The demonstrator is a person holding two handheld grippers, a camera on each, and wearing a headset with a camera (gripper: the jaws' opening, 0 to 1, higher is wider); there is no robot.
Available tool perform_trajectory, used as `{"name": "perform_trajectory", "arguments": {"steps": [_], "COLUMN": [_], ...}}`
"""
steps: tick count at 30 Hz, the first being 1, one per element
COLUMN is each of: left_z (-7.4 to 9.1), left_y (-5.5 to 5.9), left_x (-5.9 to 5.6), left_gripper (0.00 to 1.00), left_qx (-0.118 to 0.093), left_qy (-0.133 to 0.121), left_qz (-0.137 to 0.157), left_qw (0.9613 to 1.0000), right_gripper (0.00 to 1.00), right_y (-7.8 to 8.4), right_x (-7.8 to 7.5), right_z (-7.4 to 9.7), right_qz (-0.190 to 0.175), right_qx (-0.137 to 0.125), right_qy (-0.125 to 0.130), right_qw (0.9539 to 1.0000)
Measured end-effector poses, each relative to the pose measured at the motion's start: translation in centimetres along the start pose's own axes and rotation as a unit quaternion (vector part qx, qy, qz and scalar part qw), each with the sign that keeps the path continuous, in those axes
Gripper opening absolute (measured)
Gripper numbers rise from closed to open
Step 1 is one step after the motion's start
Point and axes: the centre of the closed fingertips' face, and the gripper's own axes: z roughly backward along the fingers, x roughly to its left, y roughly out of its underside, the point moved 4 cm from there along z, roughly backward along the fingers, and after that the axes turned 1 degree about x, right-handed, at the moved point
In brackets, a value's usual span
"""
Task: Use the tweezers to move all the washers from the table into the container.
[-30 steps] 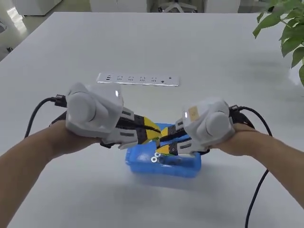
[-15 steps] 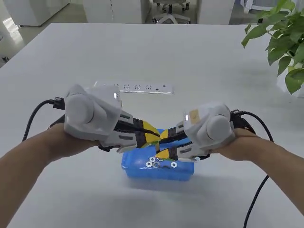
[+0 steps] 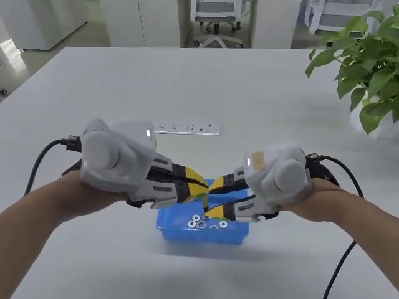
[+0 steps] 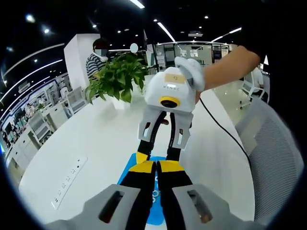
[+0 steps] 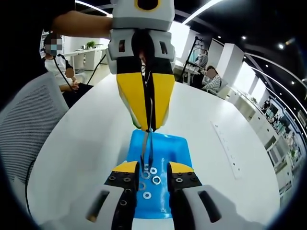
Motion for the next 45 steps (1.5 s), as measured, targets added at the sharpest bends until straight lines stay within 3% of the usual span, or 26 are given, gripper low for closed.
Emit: {"name": "perform_trajectory", "arguments": {"steps": [20,34,45], "left_z": [1.4,1.3,1.4], "left_y": [-1.2,-2.2,-2.0], "left_x": [-2.3,-4.9,-6.3], "left_gripper": [0.05,0.05,0.05], "left_qx": [-0.007,-0.016,-0.021], "left_qy": [0.016,0.047,0.065], "left_qz": [-0.01,-0.02,-0.017], "left_qw": [0.9998,0.9986,0.9975], "right_gripper": [0.28,0.25,0.16], "right_y": [-1.0,-1.5,-1.7], "right_x": [2.3,4.9,6.5], "right_z": [2.0,2.1,1.4], "right_qz": [-0.016,-0.012,-0.004], "right_qx": [-0.006,-0.007,-0.006], "right_qy": [0.014,-0.004,-0.029], "right_qw": [0.9998,0.9999,0.9995]}}
